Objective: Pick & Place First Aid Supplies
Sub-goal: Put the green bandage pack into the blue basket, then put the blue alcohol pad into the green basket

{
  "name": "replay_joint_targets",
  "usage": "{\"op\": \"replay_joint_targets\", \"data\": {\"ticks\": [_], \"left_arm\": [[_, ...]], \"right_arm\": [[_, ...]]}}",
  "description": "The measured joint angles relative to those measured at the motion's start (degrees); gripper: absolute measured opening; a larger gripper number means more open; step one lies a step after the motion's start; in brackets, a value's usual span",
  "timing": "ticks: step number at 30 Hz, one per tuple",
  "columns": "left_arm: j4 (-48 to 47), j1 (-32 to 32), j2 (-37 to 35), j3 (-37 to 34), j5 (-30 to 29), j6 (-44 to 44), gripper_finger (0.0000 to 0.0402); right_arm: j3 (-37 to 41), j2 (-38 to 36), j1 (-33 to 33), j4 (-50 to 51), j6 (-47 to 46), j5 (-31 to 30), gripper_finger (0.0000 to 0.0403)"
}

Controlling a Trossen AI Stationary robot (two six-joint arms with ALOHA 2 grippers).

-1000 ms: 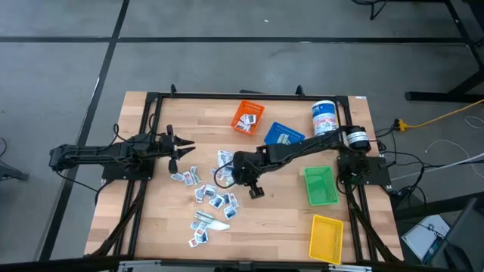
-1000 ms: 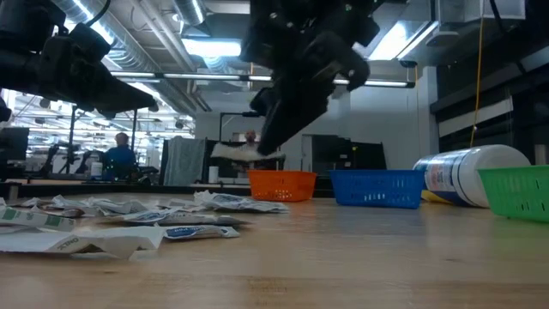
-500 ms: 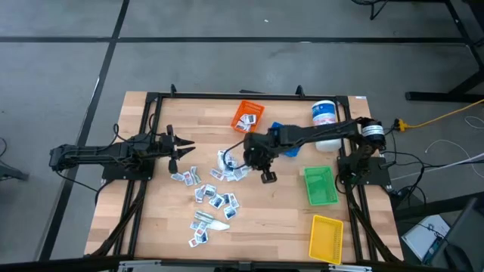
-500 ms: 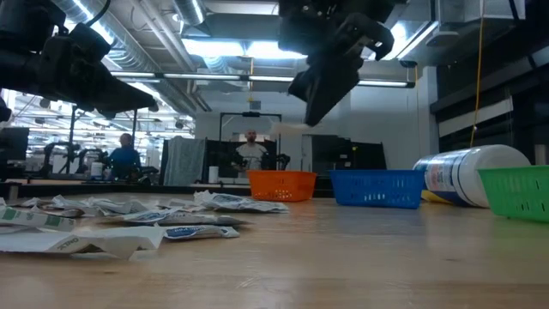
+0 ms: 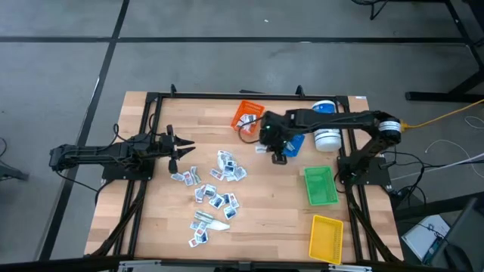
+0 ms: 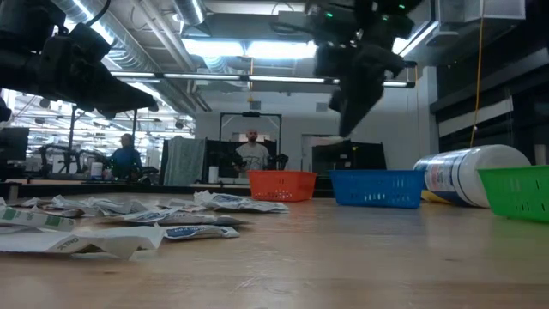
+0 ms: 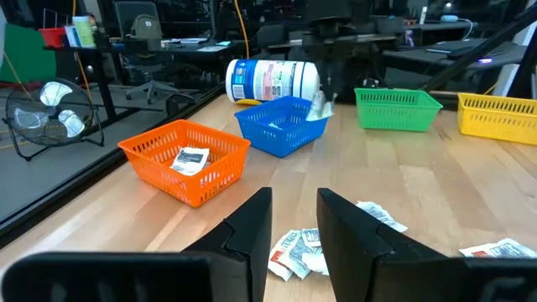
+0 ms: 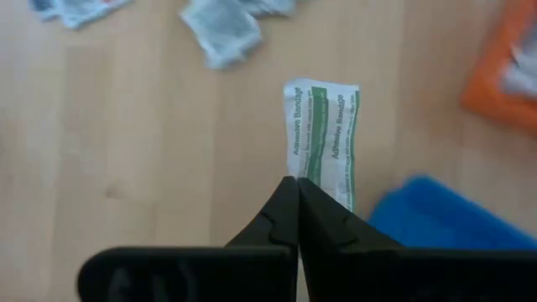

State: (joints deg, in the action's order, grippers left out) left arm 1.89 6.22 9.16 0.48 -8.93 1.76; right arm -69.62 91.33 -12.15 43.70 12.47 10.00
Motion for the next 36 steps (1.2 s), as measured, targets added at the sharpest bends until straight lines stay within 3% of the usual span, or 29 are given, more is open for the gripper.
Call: {"op": "replay_joint_targets", "data": {"ticks": [8,13,20,30,36], "left_arm": [[0.0,0.0,0.0,0.0,0.0,0.0,0.0091],[0.0,0.0,0.0,0.0,0.0,0.0,0.0093],[0.0,0.0,0.0,0.0,0.0,0.0,0.0092],[0.0,0.0,0.0,0.0,0.0,0.0,0.0092],[0.0,0.0,0.0,0.0,0.0,0.0,0.0091]], "right_arm": [[12.6,-11.3,-4.0,-7.0,-5.3,0.0,0.0002],[16.6,-15.6,-5.4,-6.6,-12.9,-6.2,0.0002],[19.1,-15.8,-5.7,-7.2,-18.3,-14.7,0.0005],[20.2,-15.6,-5.7,-9.7,-22.6,-16.8,0.0037],[20.2,-15.6,-5.8,-9.5,-24.5,-19.5,0.0081]]}}
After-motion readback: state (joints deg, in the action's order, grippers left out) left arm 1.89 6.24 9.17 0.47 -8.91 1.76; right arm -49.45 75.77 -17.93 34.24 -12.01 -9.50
